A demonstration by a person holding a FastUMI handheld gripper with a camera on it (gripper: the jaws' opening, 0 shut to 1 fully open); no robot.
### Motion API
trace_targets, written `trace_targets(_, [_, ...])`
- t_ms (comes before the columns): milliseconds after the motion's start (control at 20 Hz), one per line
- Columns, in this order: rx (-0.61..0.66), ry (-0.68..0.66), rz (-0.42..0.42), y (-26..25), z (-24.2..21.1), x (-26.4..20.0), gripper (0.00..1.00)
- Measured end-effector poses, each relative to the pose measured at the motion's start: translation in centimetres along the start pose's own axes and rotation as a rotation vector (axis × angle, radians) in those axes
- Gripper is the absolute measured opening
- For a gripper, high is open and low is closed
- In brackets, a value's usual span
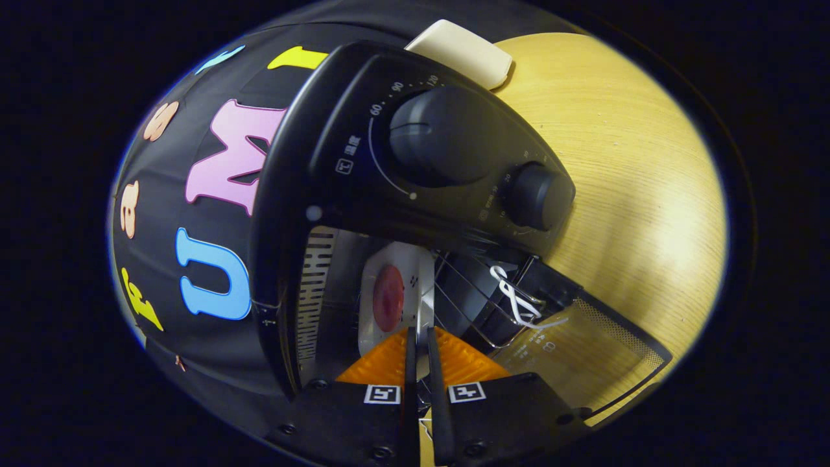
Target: Open the toaster oven, put the food inside, and close the toaster oven door.
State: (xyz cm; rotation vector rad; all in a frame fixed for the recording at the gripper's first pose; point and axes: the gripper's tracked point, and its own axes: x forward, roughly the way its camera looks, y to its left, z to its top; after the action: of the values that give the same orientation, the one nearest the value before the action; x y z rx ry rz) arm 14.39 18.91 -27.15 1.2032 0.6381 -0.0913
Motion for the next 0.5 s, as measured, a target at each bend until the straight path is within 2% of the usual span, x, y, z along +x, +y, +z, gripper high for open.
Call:
trace_targets(100, [-0.012,0.020,0.032,0.8,-0.9,-1.1,0.27])
trace_targets(150, [-0.023,0.033,0.047,1.3,-1.0,-1.8,0.41])
trace_targets(250, [-0.056,0.069,0.056,1.4,-1.9,-3.3,0.85])
trace_targets(350, [-0.110,0.080,0.035,0.7,-2.1,-4.9,0.87])
trace_targets(400, [-0.133,0.084,0.034,0.7,-2.7,-5.7,0.95])
trace_targets(500, [-0.189,0.097,0.029,0.8,-3.3,-7.6,0.98])
